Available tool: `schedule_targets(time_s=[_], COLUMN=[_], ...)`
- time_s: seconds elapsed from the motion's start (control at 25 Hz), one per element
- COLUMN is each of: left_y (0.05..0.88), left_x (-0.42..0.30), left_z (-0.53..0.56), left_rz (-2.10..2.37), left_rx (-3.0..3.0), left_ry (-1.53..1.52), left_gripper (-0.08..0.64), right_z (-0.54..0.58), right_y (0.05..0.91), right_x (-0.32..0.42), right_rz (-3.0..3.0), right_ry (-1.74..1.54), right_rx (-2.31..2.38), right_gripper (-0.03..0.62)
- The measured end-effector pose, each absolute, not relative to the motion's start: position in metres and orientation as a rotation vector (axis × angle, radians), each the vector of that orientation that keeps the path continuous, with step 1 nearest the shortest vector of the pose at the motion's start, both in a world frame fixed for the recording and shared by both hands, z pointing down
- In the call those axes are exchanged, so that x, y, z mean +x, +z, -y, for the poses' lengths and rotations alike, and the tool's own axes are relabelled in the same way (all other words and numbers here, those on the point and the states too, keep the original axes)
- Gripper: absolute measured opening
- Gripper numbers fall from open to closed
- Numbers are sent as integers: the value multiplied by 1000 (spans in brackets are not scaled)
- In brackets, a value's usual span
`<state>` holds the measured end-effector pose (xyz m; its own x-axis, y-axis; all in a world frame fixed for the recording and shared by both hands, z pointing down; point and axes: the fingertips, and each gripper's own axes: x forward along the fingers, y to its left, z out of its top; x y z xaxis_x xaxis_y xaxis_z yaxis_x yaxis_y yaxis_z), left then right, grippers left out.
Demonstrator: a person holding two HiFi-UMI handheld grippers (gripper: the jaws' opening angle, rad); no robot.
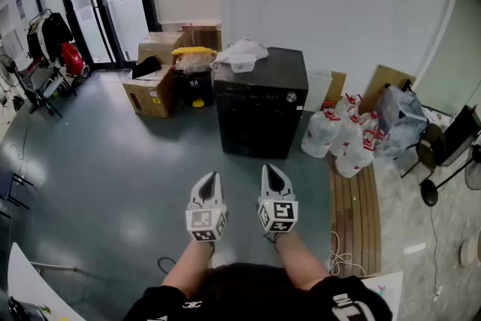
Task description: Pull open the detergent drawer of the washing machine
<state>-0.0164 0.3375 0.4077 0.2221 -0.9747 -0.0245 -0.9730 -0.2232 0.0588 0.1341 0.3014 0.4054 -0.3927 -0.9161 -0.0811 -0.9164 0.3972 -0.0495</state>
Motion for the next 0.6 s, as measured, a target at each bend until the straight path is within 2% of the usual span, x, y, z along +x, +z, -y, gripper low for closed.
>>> schedule_targets(time_s=[0.6], left_y=[408], left_x=[-37], left_z=[-308], left_rz=[1914], left_rx=[2456], left_ry=[-91], left_gripper=[2], right_z=[-274], right_y=[398], right_x=[109], right_rz=[-2516], right_ry=[68], right_rx=[-1676], right_gripper=[2])
